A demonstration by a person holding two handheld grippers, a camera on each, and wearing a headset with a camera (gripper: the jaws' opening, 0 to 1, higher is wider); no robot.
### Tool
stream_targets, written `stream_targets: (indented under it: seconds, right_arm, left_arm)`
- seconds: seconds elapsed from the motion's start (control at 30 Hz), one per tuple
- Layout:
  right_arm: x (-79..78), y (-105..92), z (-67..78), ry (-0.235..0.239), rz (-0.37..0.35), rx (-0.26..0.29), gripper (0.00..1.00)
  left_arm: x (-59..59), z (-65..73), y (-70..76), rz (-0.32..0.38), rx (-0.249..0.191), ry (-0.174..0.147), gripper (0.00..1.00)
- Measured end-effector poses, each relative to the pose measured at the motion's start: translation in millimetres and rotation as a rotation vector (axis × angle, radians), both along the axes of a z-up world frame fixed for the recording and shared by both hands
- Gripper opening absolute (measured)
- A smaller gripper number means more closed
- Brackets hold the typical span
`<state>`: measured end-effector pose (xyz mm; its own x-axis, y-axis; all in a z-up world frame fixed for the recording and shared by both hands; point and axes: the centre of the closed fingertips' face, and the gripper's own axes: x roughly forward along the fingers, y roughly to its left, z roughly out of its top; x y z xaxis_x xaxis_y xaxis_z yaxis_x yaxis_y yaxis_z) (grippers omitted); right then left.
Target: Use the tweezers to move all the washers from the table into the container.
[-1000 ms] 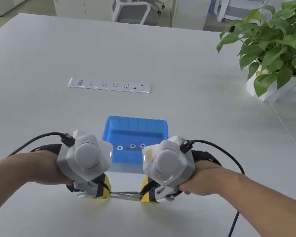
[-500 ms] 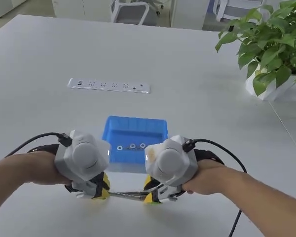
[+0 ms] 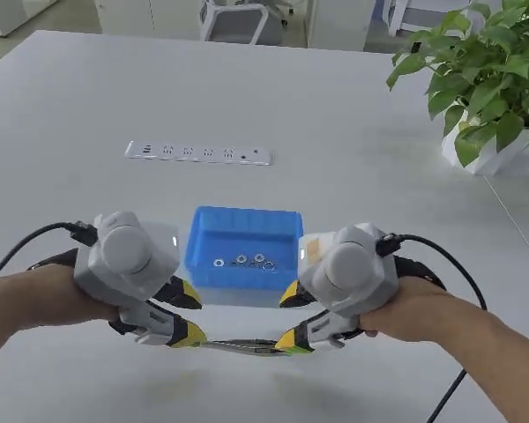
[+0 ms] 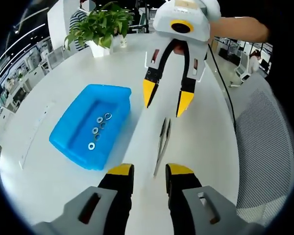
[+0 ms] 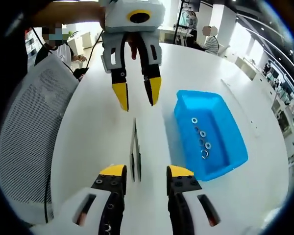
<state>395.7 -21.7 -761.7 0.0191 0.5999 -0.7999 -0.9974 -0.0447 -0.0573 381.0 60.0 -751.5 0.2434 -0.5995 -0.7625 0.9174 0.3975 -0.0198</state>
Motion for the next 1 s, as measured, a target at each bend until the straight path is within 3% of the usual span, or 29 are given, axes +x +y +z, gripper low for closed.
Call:
stream_targets:
  seconds: [0.13, 0.2, 0.33, 0.47, 0.7, 1.0]
  right_arm:
    - [9.9, -9.7, 14.1, -0.005, -0.111, 0.069, 0.4]
    - [13.3, -15.4, 20.9, -0.01, -0.153, 0.1, 0.45]
    - [21.0, -29.1, 30.4, -0.024, -0.243, 0.146, 0.54]
    - [25.9, -43.0, 38.9, -0.035, -0.332, 0.207, 0.61]
    - [21.9, -58.0, 44.7, -0.042, -0.433, 0.276, 0.75]
    - [20.4, -62.7, 46.5, -0.06, -0.484, 0.306, 0.94]
  left_arm:
    - [3.5, 18.1, 2.1, 0.081, -0.084, -0.029, 0.38]
    - [4.5, 28.3, 1.8, 0.107, -0.122, -0.06, 0.43]
    - [0.9, 40.6, 2.8, 0.132, -0.16, -0.089, 0.54]
    - [-0.6, 53.7, 0.3, 0.17, -0.223, -0.14, 0.65]
    - [-2.6, 58.5, 2.2, 0.259, -0.295, -0.176, 0.83]
    - [-5.8, 49.8, 5.4, 0.295, -0.298, -0.161, 0.99]
